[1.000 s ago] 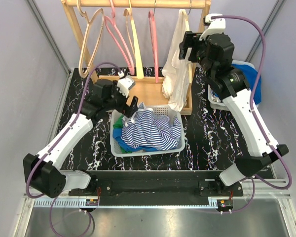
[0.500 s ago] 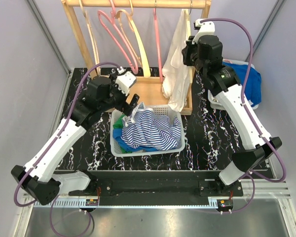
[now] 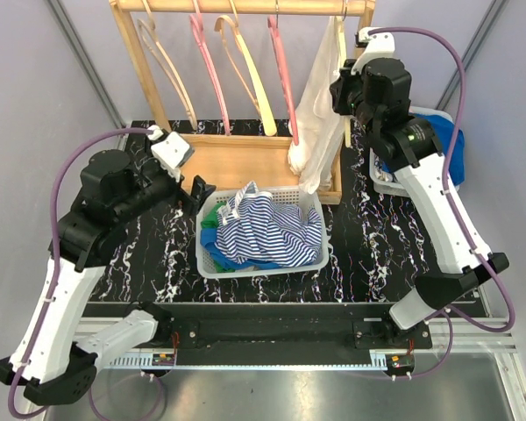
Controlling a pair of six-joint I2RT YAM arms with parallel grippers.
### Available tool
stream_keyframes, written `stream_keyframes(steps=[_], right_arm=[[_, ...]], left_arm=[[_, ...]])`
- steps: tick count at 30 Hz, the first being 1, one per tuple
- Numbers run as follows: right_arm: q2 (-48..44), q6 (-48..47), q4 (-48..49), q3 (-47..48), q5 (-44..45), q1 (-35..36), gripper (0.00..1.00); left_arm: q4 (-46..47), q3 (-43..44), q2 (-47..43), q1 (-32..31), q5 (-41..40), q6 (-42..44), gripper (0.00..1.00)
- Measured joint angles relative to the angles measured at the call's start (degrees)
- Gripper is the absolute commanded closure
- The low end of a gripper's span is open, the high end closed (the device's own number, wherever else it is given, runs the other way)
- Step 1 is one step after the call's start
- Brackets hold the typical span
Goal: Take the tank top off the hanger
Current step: Pick up the hanger from the clothesline.
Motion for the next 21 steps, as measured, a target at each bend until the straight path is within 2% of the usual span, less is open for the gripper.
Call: stream_keyframes(steps=[8,15,18,21], right_arm=[[-4.59,2.03,-4.5,2.27,-2.73,0.0,1.0],[-20.06,6.47,-9.84,-6.91,-12.46,-0.09,1.0],[-24.96,7.74,-15.41,-4.02,-18.82,-0.09,1.0],[-26.99,7.93,-21.62,4.55,-24.87,-0.09,1.0]], left_arm=[[-0.61,-0.11,4.48,0.04,6.12,-0.07,0.01],[-3.58,-0.13,5.33,0.04,11.98,0.37,0.01],[-4.04,0.15,5.33,0.07,14.6,0.39,0.01],[-4.63,0.72,5.68,0.11,16.55,0.48,0.01]])
